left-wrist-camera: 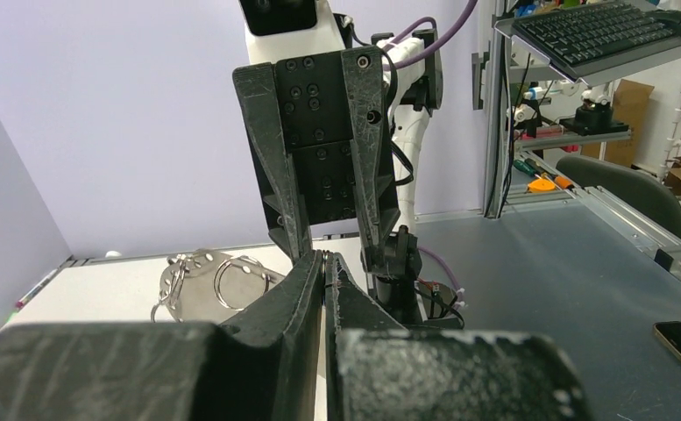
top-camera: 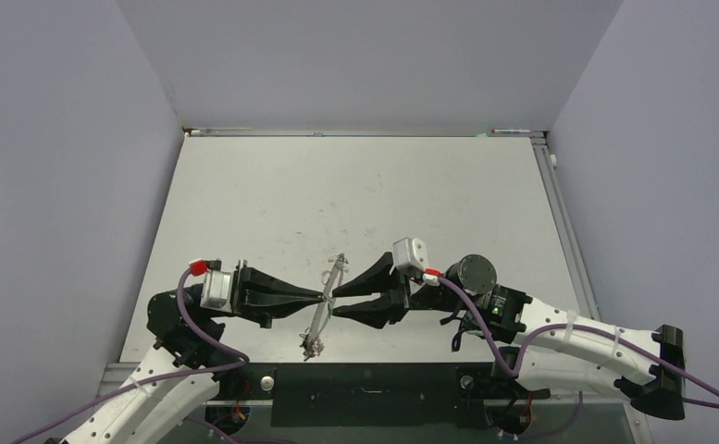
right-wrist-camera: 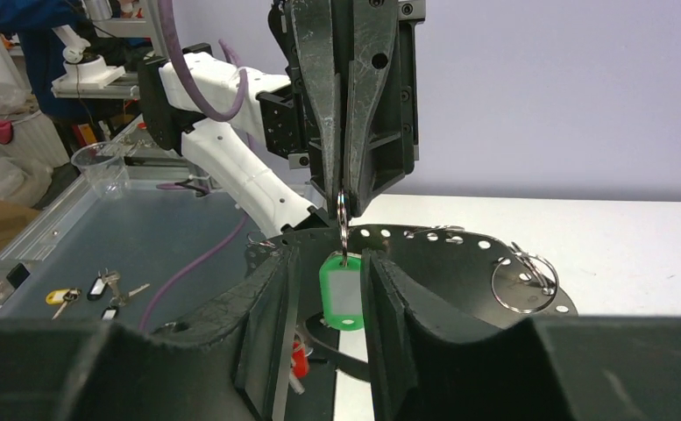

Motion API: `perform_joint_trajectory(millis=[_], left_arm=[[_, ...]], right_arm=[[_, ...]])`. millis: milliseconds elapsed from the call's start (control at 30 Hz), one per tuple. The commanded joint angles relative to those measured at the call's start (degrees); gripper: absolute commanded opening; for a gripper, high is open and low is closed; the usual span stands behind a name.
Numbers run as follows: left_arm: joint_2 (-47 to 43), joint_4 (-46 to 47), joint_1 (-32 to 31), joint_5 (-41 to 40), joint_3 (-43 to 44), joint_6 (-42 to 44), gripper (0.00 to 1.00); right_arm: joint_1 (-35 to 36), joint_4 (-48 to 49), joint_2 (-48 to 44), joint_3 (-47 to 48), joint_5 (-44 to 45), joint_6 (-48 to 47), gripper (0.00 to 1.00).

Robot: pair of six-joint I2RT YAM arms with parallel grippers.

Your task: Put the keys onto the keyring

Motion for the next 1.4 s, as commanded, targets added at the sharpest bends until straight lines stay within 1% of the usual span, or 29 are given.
perform_joint_trajectory(millis=[0, 167, 233, 300, 400, 467, 667, 733, 900, 1067, 1167, 1267, 1367], left_arm=[[0.29, 6.61, 1.19, -0.01, -0.02, -2.88, 0.00], [1.31, 12.29, 3.12, -0.02, -1.10, -7.26, 0.00], [1.94, 15.68, 3.48, -1.48, -1.80, -10.00, 0.00], [2.57, 21.53, 3.49, -4.34, -3.32, -14.36, 0.00], [3.95, 31.48, 3.40, -8.87, -6.17, -20.47, 0.00], [4.93, 34.99, 3.09, -10.54, -7.37, -20.95, 0.00], [6.23, 36.13, 3.14, -10.28, -7.62, -21.15, 0.00], [5.88, 34.57, 3.22, -10.44, -7.49, -20.27, 0.00], [5.93, 34.57, 3.22, -10.52, -7.77, -20.38, 0.00], [5.95, 34.40, 3.31, -10.70, -7.86, -20.36, 0.00], [6.22, 34.40, 3.31, -10.71, -7.82, -20.45, 0.00], [6.44, 34.38, 3.31, -10.50, -7.78, -20.64, 0.00], [6.54, 34.31, 3.31, -10.52, -7.78, -20.66, 0.00]], right_arm=[[-0.24, 5.13, 0.01, -0.46, -0.51, 0.54, 0.32], [-0.25, 5.20, 1.29, 0.35, -0.57, -0.11, 0.29], [-0.25, 5.33, 1.44, 0.66, -0.02, -0.41, 0.29], [-0.31, 5.69, 1.54, 0.90, 0.89, -0.50, 0.33], [-0.60, 6.25, 1.54, 1.37, 2.11, -0.64, 0.43], [-0.90, 7.10, 1.62, 1.54, 2.26, -0.30, 0.47], [-2.88, 8.22, 1.87, 1.96, 1.50, 0.86, 0.49], [-3.93, 9.70, 2.17, 1.79, 0.43, 2.15, 0.46], [-5.16, 11.42, 3.18, 2.26, -1.40, 3.90, 0.39], [-5.25, 12.23, 4.29, 3.10, -4.54, 4.60, 0.38], [-5.22, 12.71, 4.58, 3.23, -4.87, 4.89, 0.37], [-5.20, 12.75, 4.94, 3.64, -5.12, 4.99, 0.33], [-5.25, 12.67, 5.18, 4.06, -5.62, 5.07, 0.31]])
